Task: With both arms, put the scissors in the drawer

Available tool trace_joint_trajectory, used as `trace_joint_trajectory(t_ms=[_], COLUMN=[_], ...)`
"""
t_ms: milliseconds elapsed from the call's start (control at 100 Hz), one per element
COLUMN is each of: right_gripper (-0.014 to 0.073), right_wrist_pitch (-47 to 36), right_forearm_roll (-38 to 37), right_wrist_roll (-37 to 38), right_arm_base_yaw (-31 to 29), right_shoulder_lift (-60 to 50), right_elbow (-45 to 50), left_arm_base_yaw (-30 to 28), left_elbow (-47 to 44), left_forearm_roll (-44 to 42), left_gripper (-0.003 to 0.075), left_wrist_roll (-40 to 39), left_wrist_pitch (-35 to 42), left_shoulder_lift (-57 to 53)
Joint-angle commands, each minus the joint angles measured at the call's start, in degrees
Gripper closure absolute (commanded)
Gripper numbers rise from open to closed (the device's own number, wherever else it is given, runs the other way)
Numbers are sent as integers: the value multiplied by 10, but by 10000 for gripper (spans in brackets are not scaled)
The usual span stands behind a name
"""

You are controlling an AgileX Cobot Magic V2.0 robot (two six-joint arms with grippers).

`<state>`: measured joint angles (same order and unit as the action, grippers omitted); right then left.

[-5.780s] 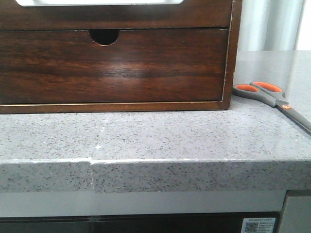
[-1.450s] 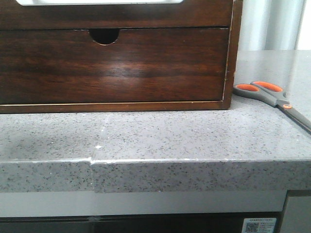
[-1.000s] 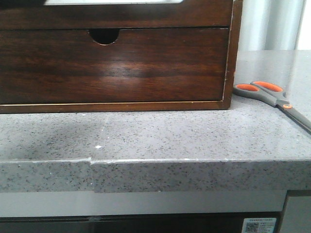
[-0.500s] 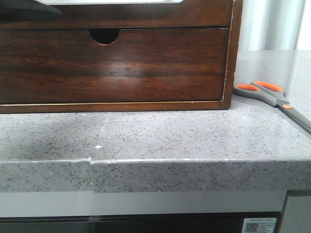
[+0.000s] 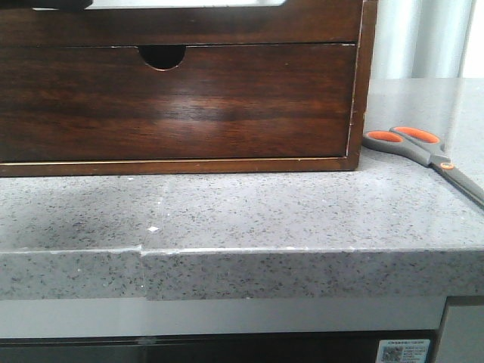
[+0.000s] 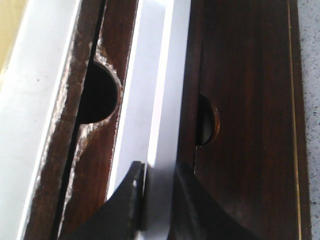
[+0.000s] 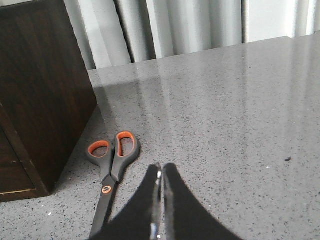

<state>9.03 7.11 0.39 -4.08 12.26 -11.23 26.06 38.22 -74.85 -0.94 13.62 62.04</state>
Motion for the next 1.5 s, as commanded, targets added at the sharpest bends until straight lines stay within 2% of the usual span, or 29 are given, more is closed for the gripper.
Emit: trace_joint_trajectory(t_ms=[0, 260, 620, 1490], right_gripper=[644, 644, 644, 644], right_wrist_pitch=[-52, -52, -52, -50], right_forearm_roll=[1, 1, 1, 1], right_wrist_roll=[-4, -4, -4, -4], right_arm_base_yaw=[-1, -1, -1, -1], right_shoulder_lift=[11, 11, 11, 11], right_elbow=[-18, -18, -18, -18], left_arm_base_yaw=[6, 7, 49, 144], left_elbow=[12, 9, -27, -134], left_forearm_roll=[4, 4, 4, 4], left_gripper=[742, 742, 742, 742], left_wrist_roll=[-14, -14, -14, -14], left_wrist_pitch=[4, 11, 7, 33], left_shoulder_lift=[-3, -12, -38, -216])
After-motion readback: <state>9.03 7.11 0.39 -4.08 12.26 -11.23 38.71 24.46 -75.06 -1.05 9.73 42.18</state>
